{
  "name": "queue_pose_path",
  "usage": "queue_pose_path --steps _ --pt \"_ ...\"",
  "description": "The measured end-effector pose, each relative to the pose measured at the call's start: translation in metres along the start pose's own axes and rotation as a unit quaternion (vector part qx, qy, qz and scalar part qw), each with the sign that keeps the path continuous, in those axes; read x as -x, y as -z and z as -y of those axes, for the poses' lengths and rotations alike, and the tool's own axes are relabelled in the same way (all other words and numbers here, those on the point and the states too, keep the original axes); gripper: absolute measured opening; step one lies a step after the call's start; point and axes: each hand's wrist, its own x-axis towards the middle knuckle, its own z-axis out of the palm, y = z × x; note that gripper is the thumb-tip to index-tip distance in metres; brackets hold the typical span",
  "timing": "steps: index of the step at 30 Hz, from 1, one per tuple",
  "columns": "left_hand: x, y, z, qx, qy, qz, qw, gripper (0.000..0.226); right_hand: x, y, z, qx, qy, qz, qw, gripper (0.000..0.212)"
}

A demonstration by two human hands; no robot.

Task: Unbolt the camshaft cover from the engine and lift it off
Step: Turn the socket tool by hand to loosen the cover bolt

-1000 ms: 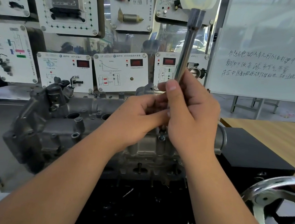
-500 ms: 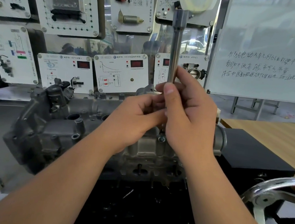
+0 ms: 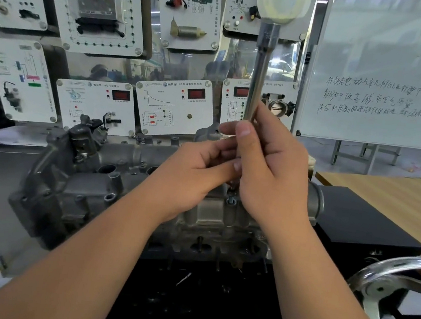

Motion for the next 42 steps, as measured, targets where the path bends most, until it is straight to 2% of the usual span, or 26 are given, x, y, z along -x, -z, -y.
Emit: queue_pose_path --steps 2,5,10,13,15,18,22,25,26,30,32,35,39,42 --pt "0.001 0.001 0.0 0.014 0.003 0.002 1.0 0.019 -0.001 0.0 0.001 -0.025 -0.013 0.013 1.0 0.044" --pt "-0.002 0.0 0.001 -0.016 0.0 -0.02 1.0 0.017 0.0 0.0 0.0 -0.045 -0.011 0.004 0.999 0.048" --pt "-0.004 -0.003 0.002 -0.088 0.004 -0.056 0.995 0.03 0.001 -0.003 -0.006 -0.005 0.0 -0.064 0.998 0.034" --pt "-0.001 0.001 0.002 -0.049 0.021 -0.055 0.997 0.033 0.001 -0.005 -0.007 -0.006 0.008 -0.06 0.998 0.032" --pt "0.0 0.003 0.004 -0.008 0.032 -0.043 0.999 0.024 0.002 -0.004 -0.006 -0.015 0.018 -0.051 0.998 0.031" --pt "0.0 0.005 0.006 -0.004 0.024 -0.035 0.999 0.02 0.001 -0.001 -0.003 -0.032 0.014 -0.048 0.998 0.03" --pt "-0.002 0.001 0.007 -0.039 0.005 -0.056 0.998 0.039 0.0 -0.001 -0.002 -0.016 -0.001 -0.043 0.999 0.027" --pt "-0.003 0.002 0.007 -0.032 0.004 -0.046 0.998 0.016 0.001 -0.001 -0.002 -0.006 0.005 -0.04 0.999 0.015" --pt "-0.002 0.002 0.006 -0.018 0.008 -0.034 0.999 0.011 0.002 0.0 -0.001 -0.005 0.005 -0.035 0.999 0.015" --pt "0.001 0.004 0.004 0.016 0.011 -0.023 1.0 0.018 0.002 0.001 0.002 -0.038 -0.015 -0.014 0.999 0.038" --pt "0.0 0.003 0.004 0.007 0.006 -0.029 1.0 0.02 0.002 0.0 0.003 -0.047 -0.02 -0.01 0.999 0.043" --pt "-0.002 0.001 0.006 -0.023 0.0 -0.049 0.999 0.036 0.001 -0.001 0.002 -0.027 -0.025 -0.021 0.999 0.039" --pt "-0.003 0.0 0.007 -0.014 -0.001 -0.055 0.998 0.018 0.002 -0.001 -0.001 -0.005 -0.023 -0.044 0.999 0.033" --pt "0.0 0.003 0.007 0.006 0.012 -0.038 0.999 0.021 0.003 -0.001 0.001 -0.012 -0.018 -0.025 0.999 0.039"
